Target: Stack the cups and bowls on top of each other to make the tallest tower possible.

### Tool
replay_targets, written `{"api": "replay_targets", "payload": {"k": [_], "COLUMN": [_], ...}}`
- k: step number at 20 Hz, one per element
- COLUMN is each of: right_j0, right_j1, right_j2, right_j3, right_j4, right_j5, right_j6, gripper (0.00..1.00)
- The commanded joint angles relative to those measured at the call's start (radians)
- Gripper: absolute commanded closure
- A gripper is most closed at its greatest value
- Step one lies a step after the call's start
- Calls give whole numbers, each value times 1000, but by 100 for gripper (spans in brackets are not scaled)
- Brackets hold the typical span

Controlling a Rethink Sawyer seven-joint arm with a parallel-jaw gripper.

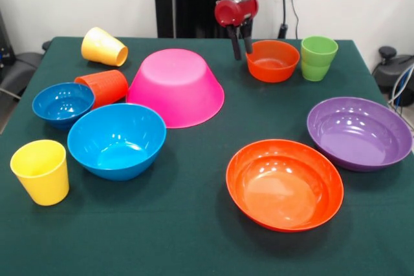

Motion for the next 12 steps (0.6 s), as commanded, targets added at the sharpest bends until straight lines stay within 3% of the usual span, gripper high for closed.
{"api": "replay_targets", "payload": {"k": [1,12], "right_j0": [-19,-28], "right_j1": [80,140], "right_j2": [109,93], "right_j3": [-14,-20], "right_j4": [95,135], "right_j5": [-67,-148], "right_j6": [-338,-314], "gripper": [0,0]}}
